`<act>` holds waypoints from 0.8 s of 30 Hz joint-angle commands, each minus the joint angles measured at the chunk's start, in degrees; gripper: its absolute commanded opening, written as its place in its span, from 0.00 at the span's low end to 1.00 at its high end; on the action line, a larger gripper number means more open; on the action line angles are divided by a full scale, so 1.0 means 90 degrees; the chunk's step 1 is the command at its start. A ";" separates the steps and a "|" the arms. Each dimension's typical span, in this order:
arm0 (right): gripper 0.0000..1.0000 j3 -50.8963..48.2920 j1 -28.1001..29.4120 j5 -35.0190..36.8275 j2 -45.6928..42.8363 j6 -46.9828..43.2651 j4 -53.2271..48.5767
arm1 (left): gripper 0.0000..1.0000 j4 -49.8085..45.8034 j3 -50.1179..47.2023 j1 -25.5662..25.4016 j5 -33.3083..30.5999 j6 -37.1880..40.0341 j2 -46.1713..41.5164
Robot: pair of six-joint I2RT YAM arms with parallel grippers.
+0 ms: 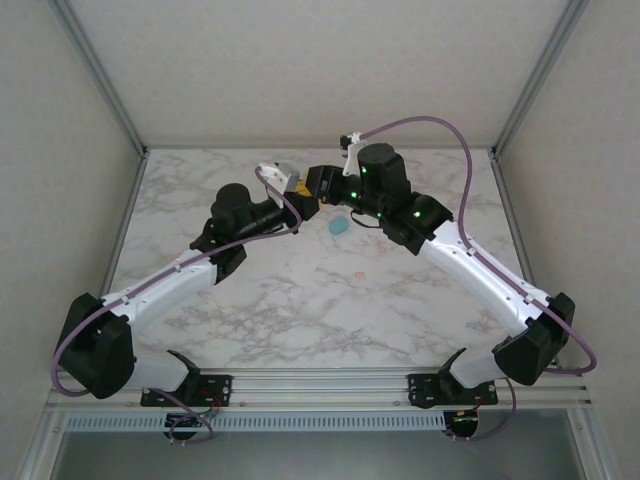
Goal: Insert wireless bluetooth earbuds into charging case
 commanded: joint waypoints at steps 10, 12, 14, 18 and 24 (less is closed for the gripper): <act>0.32 0.0348 0.0147 0.0199 0.0103 -0.0493 -0.0950 | 0.03 0.0539 0.0157 -0.0066 -0.0054 -0.0017 -0.0092; 0.32 0.0375 0.0141 0.0270 0.0103 -0.0521 -0.0977 | 0.03 0.0539 0.0152 -0.0066 -0.0006 0.0005 -0.0101; 0.32 0.0473 0.0139 0.0368 0.0132 -0.0628 -0.1105 | 0.03 0.0529 0.0156 -0.0066 0.0052 0.0021 -0.0102; 0.32 0.0747 0.0141 0.0460 0.0243 -0.0729 -0.1390 | 0.03 0.0471 0.0184 -0.0066 0.0227 0.0083 -0.0112; 0.32 0.0864 0.0139 0.0341 0.0328 -0.0723 -0.1396 | 0.02 0.0377 0.0216 -0.0066 0.0333 0.0087 -0.0112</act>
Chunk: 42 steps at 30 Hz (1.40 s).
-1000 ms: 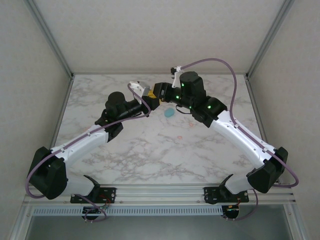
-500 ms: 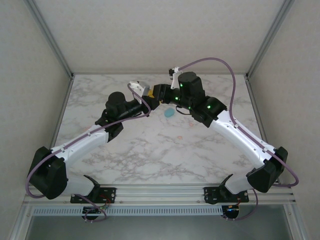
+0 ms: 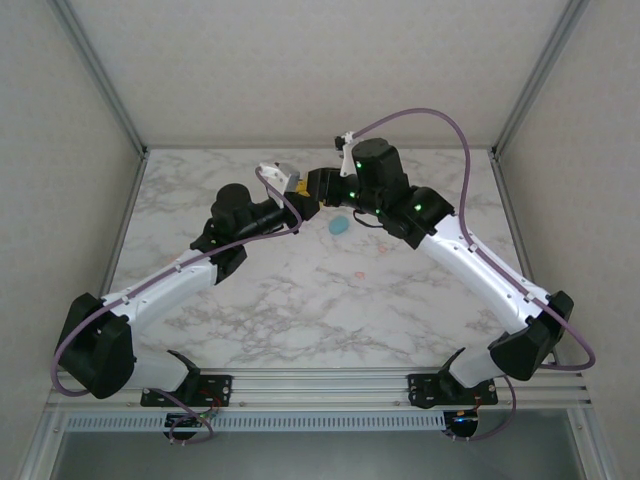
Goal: Insert wireless bluetooth earbuds into charging case
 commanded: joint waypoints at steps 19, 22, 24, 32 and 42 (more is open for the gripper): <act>0.27 0.0783 0.0069 0.0120 0.0385 -0.0285 -0.0573 | 0.00 0.0268 0.0168 -0.0041 0.0711 0.0051 -0.0162; 0.30 0.0864 0.0069 0.0132 0.0385 -0.0302 -0.0600 | 0.00 0.0285 0.0111 -0.0041 0.0630 0.0058 -0.0190; 0.31 0.0930 0.0072 0.0144 0.0375 -0.0336 -0.0641 | 0.00 0.0287 0.0094 -0.0041 0.0595 0.0042 -0.0201; 0.40 0.1168 0.0069 0.0340 0.0298 -0.0692 -0.0856 | 0.00 0.0302 0.0069 -0.0041 0.0590 0.0040 -0.0212; 0.40 0.0724 0.0068 0.0634 -0.0220 -0.1090 -0.0957 | 0.00 0.0405 0.0001 -0.0041 0.0491 -0.0005 -0.0210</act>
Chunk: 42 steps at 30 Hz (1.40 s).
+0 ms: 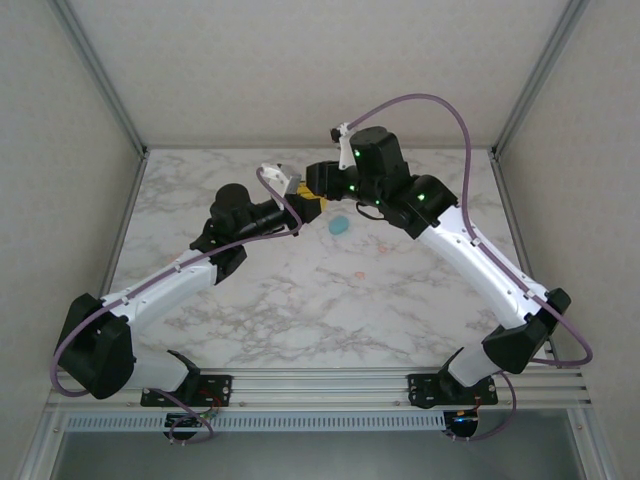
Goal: Insert wireless bluetooth earbuds into charging case
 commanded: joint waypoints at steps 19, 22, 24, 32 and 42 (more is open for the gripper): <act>0.45 -0.0127 0.0028 -0.0339 -0.0472 0.0017 -0.0964 | 0.00 0.0138 0.0059 -0.0041 -0.0011 0.0089 -0.0210; 0.45 -0.0046 0.0034 -0.0329 -0.0377 0.0001 -0.0983 | 0.00 0.0110 0.0062 -0.0041 -0.0001 0.0104 -0.0210; 0.45 -0.0006 0.0024 -0.0346 -0.0321 0.0012 -0.0947 | 0.00 0.0098 0.0072 -0.0041 0.0006 0.0109 -0.0212; 0.39 0.0148 0.0025 -0.0260 -0.0092 -0.0014 -0.0900 | 0.00 0.0000 0.0109 -0.0041 0.0075 0.0186 -0.0210; 0.31 0.0239 0.0031 -0.0224 -0.0014 -0.0128 -0.0983 | 0.00 -0.0111 0.0138 -0.0036 0.0162 0.0287 -0.0242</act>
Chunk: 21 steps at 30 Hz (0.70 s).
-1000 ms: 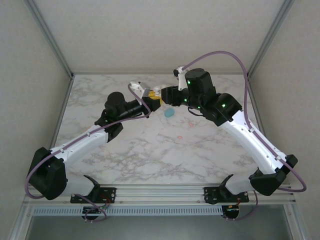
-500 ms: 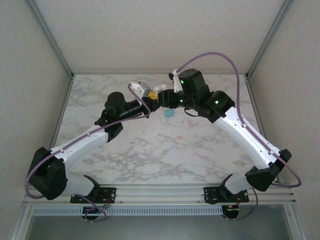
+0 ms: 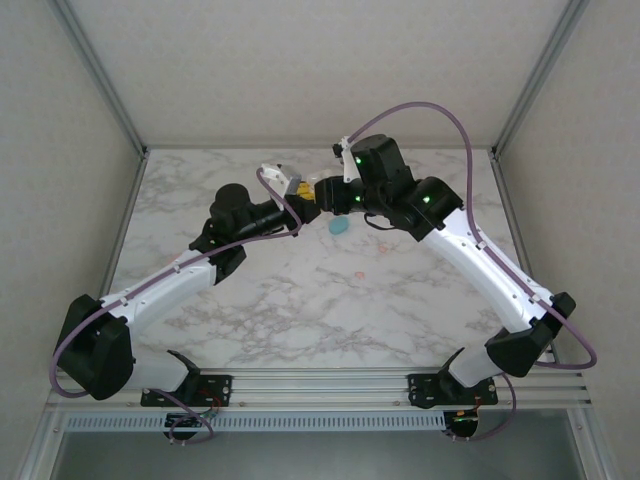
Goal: Insert wireless bluetooth earbuds into charging case
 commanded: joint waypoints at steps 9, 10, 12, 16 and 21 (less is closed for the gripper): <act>0.27 0.0617 -0.0062 -0.0341 0.0135 -0.0366 -0.0522 | 0.00 -0.0577 0.0201 -0.0041 0.0269 0.0701 -0.0305; 0.27 0.0682 -0.0077 -0.0421 0.0148 -0.0391 -0.0627 | 0.00 -0.0667 0.0215 -0.0042 0.0289 0.0784 -0.0319; 0.26 0.0821 -0.0106 -0.0568 0.0196 -0.0478 -0.0855 | 0.00 -0.0714 0.0216 -0.0041 0.0309 0.0843 -0.0361; 0.26 0.1084 -0.0192 -0.1028 0.0296 -0.0636 -0.1266 | 0.00 -0.0764 0.0220 -0.0041 0.0314 0.0930 -0.0368; 0.26 0.1498 -0.0449 -0.1626 0.0477 -0.0830 -0.1852 | 0.00 -0.1033 0.0281 -0.0013 0.0453 0.1289 -0.0426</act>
